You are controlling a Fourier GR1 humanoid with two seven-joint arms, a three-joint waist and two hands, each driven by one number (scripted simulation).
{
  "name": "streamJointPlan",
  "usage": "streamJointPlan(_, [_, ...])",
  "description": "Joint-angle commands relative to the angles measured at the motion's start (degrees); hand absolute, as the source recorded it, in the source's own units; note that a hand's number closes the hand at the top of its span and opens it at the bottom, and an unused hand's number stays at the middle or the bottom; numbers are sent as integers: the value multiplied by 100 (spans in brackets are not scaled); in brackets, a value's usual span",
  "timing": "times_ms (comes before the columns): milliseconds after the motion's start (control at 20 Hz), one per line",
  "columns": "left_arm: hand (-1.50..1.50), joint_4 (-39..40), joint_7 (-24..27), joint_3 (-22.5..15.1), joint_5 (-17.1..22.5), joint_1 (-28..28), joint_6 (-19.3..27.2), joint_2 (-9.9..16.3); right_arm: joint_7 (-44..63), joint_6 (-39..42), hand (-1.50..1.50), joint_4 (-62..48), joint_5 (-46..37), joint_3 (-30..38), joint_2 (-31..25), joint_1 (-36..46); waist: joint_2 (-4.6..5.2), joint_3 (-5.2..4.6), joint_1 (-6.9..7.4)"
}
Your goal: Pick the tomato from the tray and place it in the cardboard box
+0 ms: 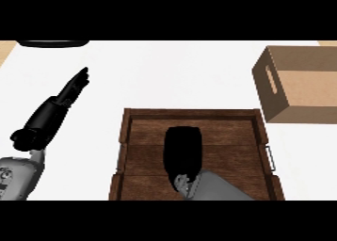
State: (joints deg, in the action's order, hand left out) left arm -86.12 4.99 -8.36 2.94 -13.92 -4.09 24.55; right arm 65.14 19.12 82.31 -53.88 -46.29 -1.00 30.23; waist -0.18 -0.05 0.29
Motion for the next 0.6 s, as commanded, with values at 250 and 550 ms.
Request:
streamJointPlan(250, [0, -52, 48, -8, -156, 135, 27, -101, -2376, -192, 150, 1147, 195, -951, -852, -194, -1, 25, -24])
streamJointPlan(550, [0, -97, -56, -39, -108, 29, 74, -225, -4489, -393, 150, 2905, 826, -1704, -1503, -138, -25, 78, -49])
